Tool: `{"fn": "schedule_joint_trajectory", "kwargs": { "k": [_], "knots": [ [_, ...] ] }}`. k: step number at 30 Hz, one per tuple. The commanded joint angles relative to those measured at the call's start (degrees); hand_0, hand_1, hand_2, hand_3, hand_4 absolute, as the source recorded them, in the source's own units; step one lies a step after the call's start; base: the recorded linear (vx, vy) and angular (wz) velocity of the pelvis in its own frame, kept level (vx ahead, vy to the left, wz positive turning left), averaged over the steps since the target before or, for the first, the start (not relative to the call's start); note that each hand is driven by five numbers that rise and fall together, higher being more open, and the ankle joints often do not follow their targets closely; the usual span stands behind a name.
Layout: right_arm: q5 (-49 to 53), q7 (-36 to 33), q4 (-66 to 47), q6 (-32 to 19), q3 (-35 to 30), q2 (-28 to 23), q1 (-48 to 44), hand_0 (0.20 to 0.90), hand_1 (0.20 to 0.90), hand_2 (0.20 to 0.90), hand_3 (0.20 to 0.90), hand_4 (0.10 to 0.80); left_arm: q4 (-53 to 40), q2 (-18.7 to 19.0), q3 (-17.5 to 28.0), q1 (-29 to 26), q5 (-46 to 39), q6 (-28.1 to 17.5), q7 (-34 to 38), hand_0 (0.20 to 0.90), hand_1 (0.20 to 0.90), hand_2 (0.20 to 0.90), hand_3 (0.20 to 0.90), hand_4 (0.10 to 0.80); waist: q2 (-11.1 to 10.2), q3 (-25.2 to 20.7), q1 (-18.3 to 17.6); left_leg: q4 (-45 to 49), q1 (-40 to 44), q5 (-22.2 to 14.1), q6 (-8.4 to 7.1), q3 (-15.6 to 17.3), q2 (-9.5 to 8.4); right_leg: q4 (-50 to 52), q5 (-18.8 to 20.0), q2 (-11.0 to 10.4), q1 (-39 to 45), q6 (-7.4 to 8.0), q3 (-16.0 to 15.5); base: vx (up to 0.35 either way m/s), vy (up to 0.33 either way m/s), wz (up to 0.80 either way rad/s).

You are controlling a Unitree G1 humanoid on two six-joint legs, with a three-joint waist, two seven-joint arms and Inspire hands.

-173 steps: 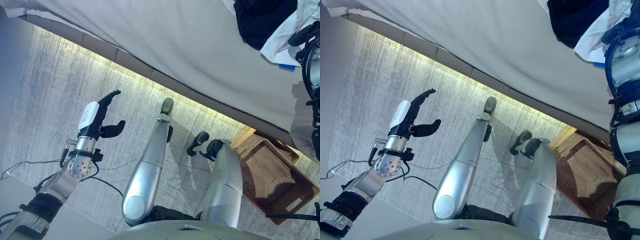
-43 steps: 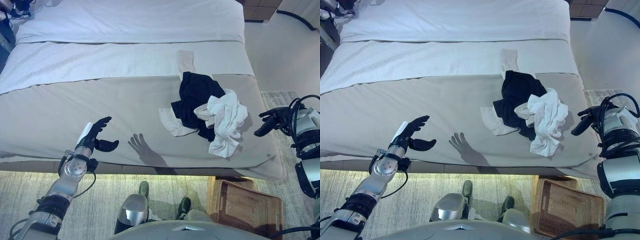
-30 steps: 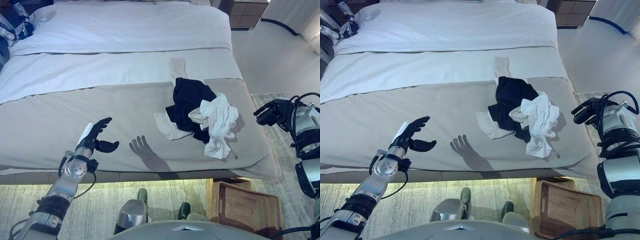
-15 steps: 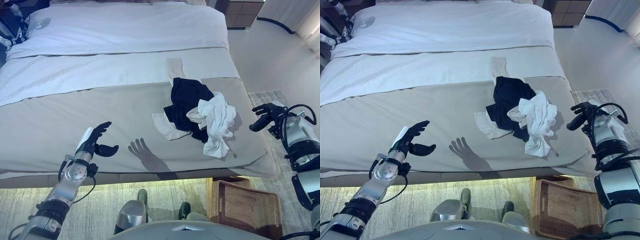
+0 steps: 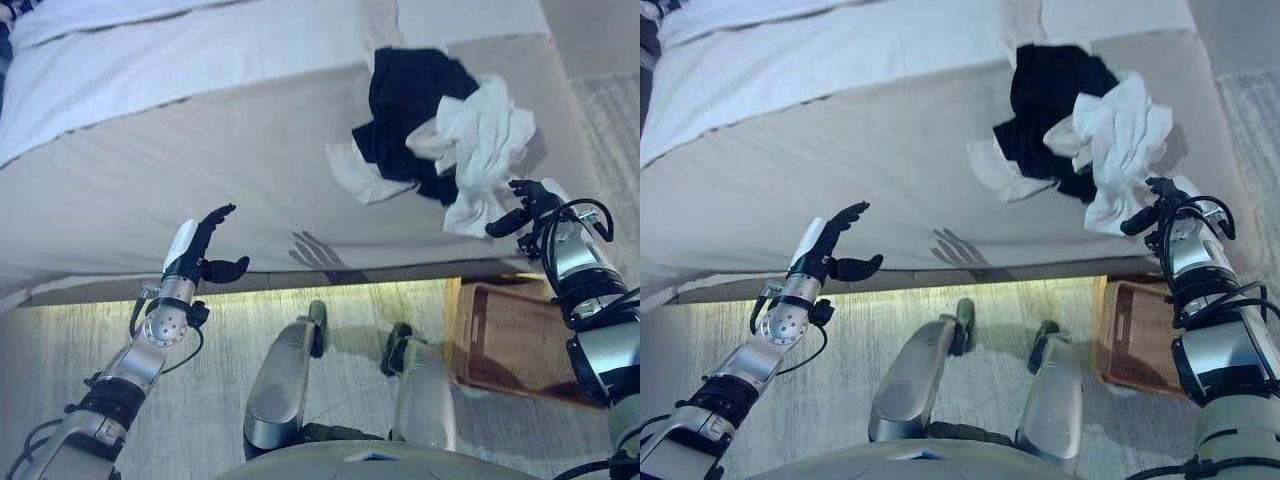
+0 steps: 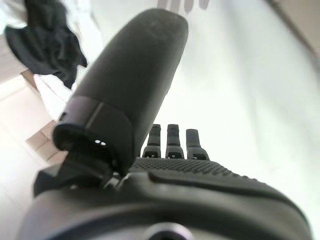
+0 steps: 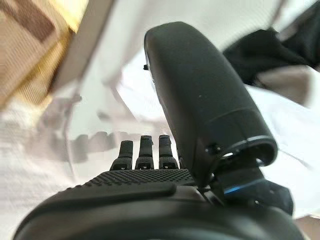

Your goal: Pick up the clothes from the bed and place them into the basket

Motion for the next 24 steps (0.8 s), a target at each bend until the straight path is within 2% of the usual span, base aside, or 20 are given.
{"fn": "schedule_joint_trajectory", "kwargs": {
  "k": [1, 2, 3, 4, 5, 9, 18, 24],
  "knots": [
    [0.5, -3.6, 0.3, -2.2, 2.2, -6.3, -9.2, 0.900, 0.900, 0.900, 0.900, 0.800, -6.5, 0.5, 2.8, 1.1, -0.4, -4.2, 4.1, 0.900, 0.900, 0.900, 0.900, 0.800, 0.7, -1.5, 1.3, 6.7, -1.2, -4.8, 0.72, -3.6, -2.19, 6.0, -2.5, 2.3, 0.4, -3.54, -4.3, -0.031, 0.005, 0.04],
    [0.3, -3.8, -0.3, -1.6, 2.6, -6.7, -10.2, 0.900, 0.900, 0.900, 0.900, 0.800, -6.8, 0.5, 2.8, 1.8, -0.5, -4.5, 4.7, 0.900, 0.900, 0.900, 0.900, 0.800, 1.0, -1.2, 1.3, 8.7, -3.3, -5.2, 0.96, -3.6, -2.21, 7.6, -2.9, 2.3, -1.8, -3.77, -3.9, 0.033, 0.000, -0.01],
    [0.5, -4.0, -0.6, -1.1, 3.2, -6.9, -11.0, 0.900, 0.900, 0.900, 0.900, 0.800, -6.9, 0.5, 2.7, 2.3, -0.7, -4.5, 4.9, 0.900, 0.900, 0.900, 0.900, 0.800, 1.3, -1.2, 1.4, 10.8, -4.2, -7.3, 0.90, -3.8, -2.20, 9.8, -4.8, 2.4, -3.0, -3.35, -3.2, -0.041, 0.008, -0.02],
    [0.6, -4.1, -0.9, -0.9, 3.3, -7.1, -11.6, 0.900, 0.900, 0.900, 0.900, 0.800, -7.2, 0.7, 2.8, 2.4, -1.0, -4.5, 4.9, 0.900, 0.900, 0.900, 0.900, 0.800, 1.4, -1.2, 1.3, 10.6, -5.7, -5.8, 1.36, -3.6, -2.13, 9.5, -3.3, 2.2, -4.5, -3.98, -3.5, 0.053, -0.002, -0.04],
    [1.1, -4.4, -1.0, -0.9, 3.9, -7.5, -12.5, 0.900, 0.900, 0.900, 0.900, 0.800, -7.2, 0.6, 2.6, 3.0, -1.4, -5.0, 5.0, 0.900, 0.900, 0.900, 0.900, 0.800, 1.7, -1.2, 1.5, 13.0, -6.7, -7.9, 1.14, -3.8, -2.31, 11.7, -5.2, 2.3, -5.7, -3.54, -2.8, -0.009, 0.004, -0.08],
    [1.4, -6.0, -0.5, -1.0, 5.3, -7.9, -16.2, 0.900, 0.900, 0.900, 0.900, 0.800, -7.9, 0.3, 2.2, 4.1, -1.6, -6.1, 6.5, 0.900, 0.900, 0.900, 0.900, 0.800, 2.5, -1.2, 1.9, 17.9, -12.1, -9.1, 1.56, -4.1, -2.59, 15.6, -6.4, 2.5, -10.8, -3.90, -2.1, -0.009, -0.010, 0.03],
    [6.4, -12.6, -0.1, 0.0, 7.3, -10.5, -24.2, 0.900, 0.900, 0.900, 0.900, 0.800, -10.4, 1.3, 2.7, 6.1, -2.6, -7.1, 7.4, 0.900, 0.900, 0.900, 0.900, 0.800, 3.9, -1.2, 2.9, 25.1, -21.1, -10.3, 2.29, -4.3, -2.98, 22.5, -8.3, 2.7, -19.6, -4.36, -1.8, -0.010, -0.031, 0.03],
    [16.6, -14.1, -0.8, -0.8, 5.4, -11.4, -26.8, 0.900, 0.900, 0.900, 0.900, 0.800, -11.4, 2.2, 3.3, 7.4, -3.1, -7.9, 7.0, 0.900, 0.900, 0.900, 0.900, 0.800, 4.2, -1.2, 3.6, 26.3, -23.9, -10.0, 2.36, -4.8, -3.25, 24.4, -8.6, 2.5, -22.3, -4.07, -2.4, 0.003, -0.046, -0.02]
  ]
}}
